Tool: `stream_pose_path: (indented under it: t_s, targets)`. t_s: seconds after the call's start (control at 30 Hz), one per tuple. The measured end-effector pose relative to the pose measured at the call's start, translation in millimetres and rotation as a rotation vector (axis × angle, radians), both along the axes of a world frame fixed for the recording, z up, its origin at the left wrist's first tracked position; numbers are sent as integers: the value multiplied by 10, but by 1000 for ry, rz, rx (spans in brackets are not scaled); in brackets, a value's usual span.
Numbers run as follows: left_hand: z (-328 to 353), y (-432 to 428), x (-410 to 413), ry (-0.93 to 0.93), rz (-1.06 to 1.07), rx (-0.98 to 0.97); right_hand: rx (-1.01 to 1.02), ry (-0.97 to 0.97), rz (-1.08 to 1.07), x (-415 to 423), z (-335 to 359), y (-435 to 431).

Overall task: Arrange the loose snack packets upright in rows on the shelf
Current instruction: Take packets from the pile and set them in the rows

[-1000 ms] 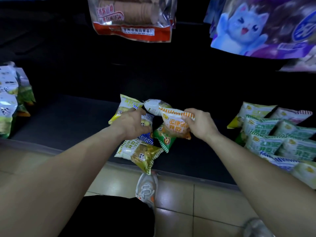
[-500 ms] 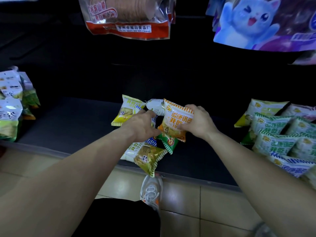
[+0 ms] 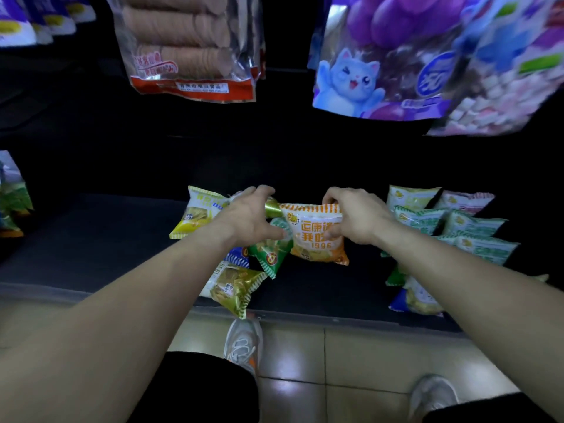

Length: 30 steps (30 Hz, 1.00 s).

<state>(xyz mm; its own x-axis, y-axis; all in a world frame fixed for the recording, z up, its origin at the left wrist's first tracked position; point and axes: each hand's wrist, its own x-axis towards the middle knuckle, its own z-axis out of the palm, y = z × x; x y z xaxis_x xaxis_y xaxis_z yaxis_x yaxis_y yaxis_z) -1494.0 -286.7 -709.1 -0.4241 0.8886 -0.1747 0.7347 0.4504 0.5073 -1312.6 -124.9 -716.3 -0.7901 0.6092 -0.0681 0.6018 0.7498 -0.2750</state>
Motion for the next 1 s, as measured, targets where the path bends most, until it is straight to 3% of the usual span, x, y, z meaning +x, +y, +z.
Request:
stream_pose_path:
  t_s: [0.2,0.33,0.47,0.63,1.0]
  targets:
    - [74,327,638,-49,-208,17,35,53,-8,699,161,-102]
    - [33,522,979,56,-285,13,-17,151,-48,997,156,-60]
    - [42,668,1150,114,-270,57,-67,221,-100,1237,135,59]
    - [0,828,1260,136,-172,73,35,267,-144,1447,73,206]
    - [-440,1508,998,354,-95,-45,89,74,-280,1674,102,1134]
